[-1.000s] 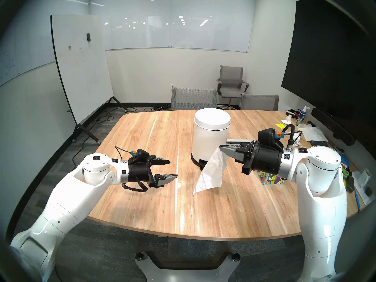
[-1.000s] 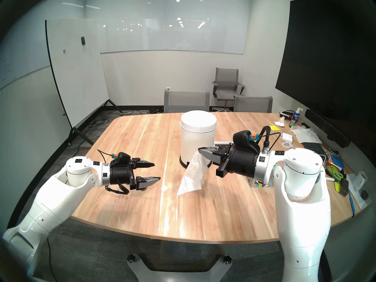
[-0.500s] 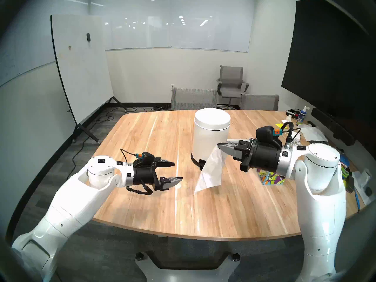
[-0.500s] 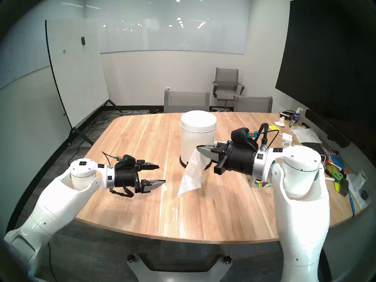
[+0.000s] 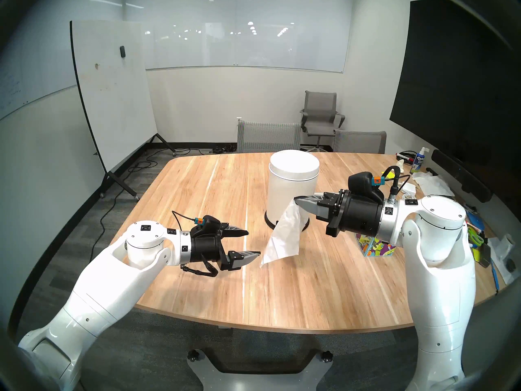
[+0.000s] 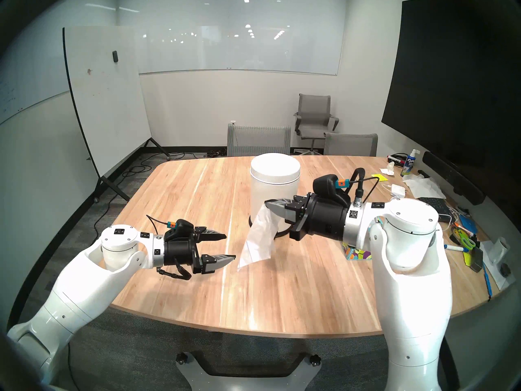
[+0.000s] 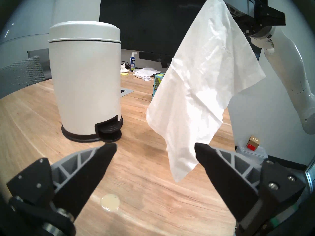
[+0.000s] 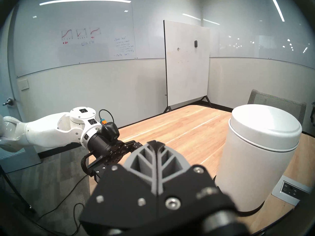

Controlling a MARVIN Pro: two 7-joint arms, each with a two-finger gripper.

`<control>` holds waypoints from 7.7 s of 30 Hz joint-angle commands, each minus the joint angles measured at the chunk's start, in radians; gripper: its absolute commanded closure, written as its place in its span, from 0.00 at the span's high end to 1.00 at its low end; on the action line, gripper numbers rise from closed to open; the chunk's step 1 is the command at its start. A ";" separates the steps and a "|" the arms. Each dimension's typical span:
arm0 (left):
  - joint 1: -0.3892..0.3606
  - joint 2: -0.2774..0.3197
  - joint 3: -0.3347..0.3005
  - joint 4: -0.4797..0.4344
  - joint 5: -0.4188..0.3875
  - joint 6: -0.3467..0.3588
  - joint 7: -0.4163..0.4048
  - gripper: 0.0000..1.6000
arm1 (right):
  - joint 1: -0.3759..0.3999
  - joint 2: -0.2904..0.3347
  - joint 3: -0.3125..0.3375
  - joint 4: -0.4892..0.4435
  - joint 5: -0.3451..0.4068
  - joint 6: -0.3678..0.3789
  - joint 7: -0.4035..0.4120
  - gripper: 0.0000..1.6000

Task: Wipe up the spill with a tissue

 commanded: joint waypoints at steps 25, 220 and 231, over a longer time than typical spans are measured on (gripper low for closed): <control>-0.004 -0.028 -0.001 -0.066 -0.020 0.023 0.017 1.00 | -0.030 -0.025 -0.013 -0.055 0.029 0.005 0.002 0.00; 0.034 -0.098 0.106 -0.254 -0.027 0.113 0.224 0.00 | -0.084 -0.034 0.038 -0.089 0.059 -0.004 -0.002 0.38; 0.061 -0.068 0.062 -0.278 -0.053 0.113 0.204 0.00 | -0.075 -0.035 0.030 -0.087 0.050 0.001 -0.012 1.00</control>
